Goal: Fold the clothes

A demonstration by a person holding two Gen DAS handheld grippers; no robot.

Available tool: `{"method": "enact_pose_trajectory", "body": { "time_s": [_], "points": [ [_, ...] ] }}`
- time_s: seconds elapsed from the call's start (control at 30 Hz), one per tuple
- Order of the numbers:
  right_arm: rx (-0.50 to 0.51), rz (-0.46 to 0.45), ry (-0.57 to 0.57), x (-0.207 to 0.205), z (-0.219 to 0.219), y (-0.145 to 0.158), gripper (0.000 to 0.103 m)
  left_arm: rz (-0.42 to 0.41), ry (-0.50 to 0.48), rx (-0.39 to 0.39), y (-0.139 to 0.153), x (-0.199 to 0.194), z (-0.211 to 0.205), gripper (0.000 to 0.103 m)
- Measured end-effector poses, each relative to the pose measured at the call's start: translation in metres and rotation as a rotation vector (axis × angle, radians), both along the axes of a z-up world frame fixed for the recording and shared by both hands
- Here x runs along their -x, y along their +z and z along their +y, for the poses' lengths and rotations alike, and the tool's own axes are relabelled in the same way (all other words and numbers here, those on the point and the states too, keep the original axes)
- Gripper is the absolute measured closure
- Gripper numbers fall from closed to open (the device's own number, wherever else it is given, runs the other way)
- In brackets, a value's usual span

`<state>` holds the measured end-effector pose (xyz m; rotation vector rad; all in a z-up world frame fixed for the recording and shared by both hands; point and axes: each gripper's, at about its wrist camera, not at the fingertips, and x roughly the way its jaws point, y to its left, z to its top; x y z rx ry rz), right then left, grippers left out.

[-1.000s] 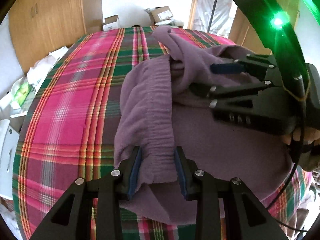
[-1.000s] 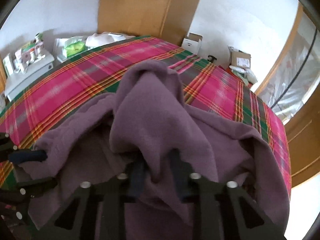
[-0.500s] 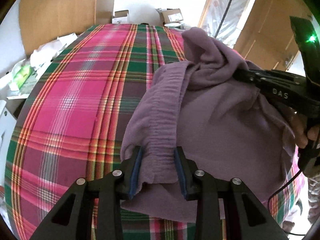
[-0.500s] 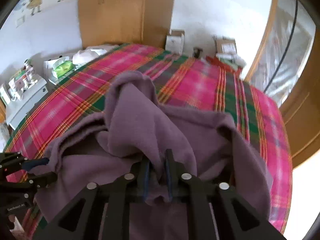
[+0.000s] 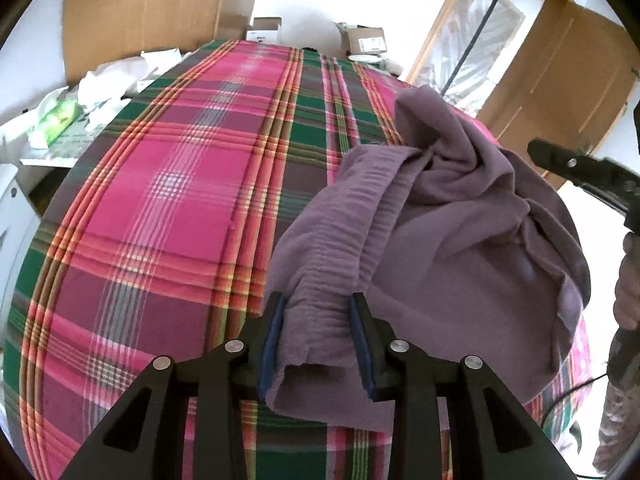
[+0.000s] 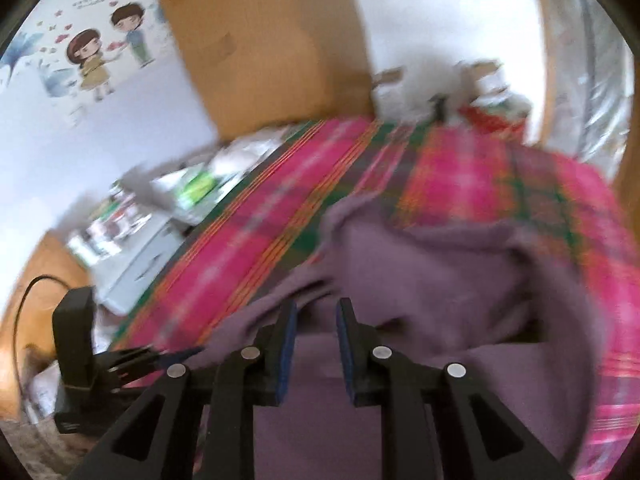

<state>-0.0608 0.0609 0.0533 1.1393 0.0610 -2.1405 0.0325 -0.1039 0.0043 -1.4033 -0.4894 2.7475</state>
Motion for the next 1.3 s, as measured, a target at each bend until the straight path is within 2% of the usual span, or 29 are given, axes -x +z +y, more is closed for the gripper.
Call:
{"method": "enact_pose_trajectory", "body": {
  "time_s": [0.1,0.17,0.27,0.43,0.57,0.7,0.77,0.87,0.93,1.07,1.13,1.3],
  "points": [
    [-0.008,-0.081,0.017,0.01,-0.023,-0.024,0.074,0.005,-0.004,-0.006,0.0,-0.002,-0.002,0.068],
    [-0.001,-0.143,-0.008,0.023,-0.03,-0.038,0.061,0.008,-0.005,-0.008,-0.001,-0.003,-0.003,0.068],
    [0.02,-0.204,-0.061,0.035,-0.032,-0.051,0.059,0.012,-0.012,-0.005,-0.002,-0.005,-0.004,0.068],
    [0.012,-0.233,-0.101,0.046,-0.04,-0.059,0.058,0.016,-0.024,0.0,-0.004,-0.005,-0.009,0.068],
    [0.068,-0.303,-0.174,0.059,-0.034,-0.066,0.058,0.017,-0.042,0.018,-0.006,-0.004,-0.009,0.067],
    [0.068,-0.338,-0.178,0.059,-0.035,-0.069,0.067,0.018,-0.051,0.017,-0.007,-0.005,-0.009,0.066],
    [0.059,-0.346,-0.172,0.059,-0.036,-0.069,0.083,0.014,-0.053,0.02,-0.006,-0.007,-0.009,0.063],
    [0.058,-0.322,-0.169,0.059,-0.039,-0.064,0.092,0.007,-0.064,0.038,-0.008,-0.01,-0.007,0.06],
    [0.059,-0.288,-0.151,0.057,-0.047,-0.057,0.092,0.013,-0.083,0.063,-0.008,-0.012,-0.003,0.059],
    [0.047,-0.214,-0.095,0.049,-0.067,-0.043,0.092,0.032,-0.138,0.187,-0.01,-0.016,0.012,0.059],
    [0.042,-0.195,-0.066,0.049,-0.075,-0.038,0.093,0.033,-0.148,0.222,-0.011,-0.017,0.016,0.059],
    [0.012,-0.169,-0.005,0.05,-0.097,-0.03,0.093,0.032,-0.125,0.166,-0.01,-0.015,0.004,0.059]
  ]
}}
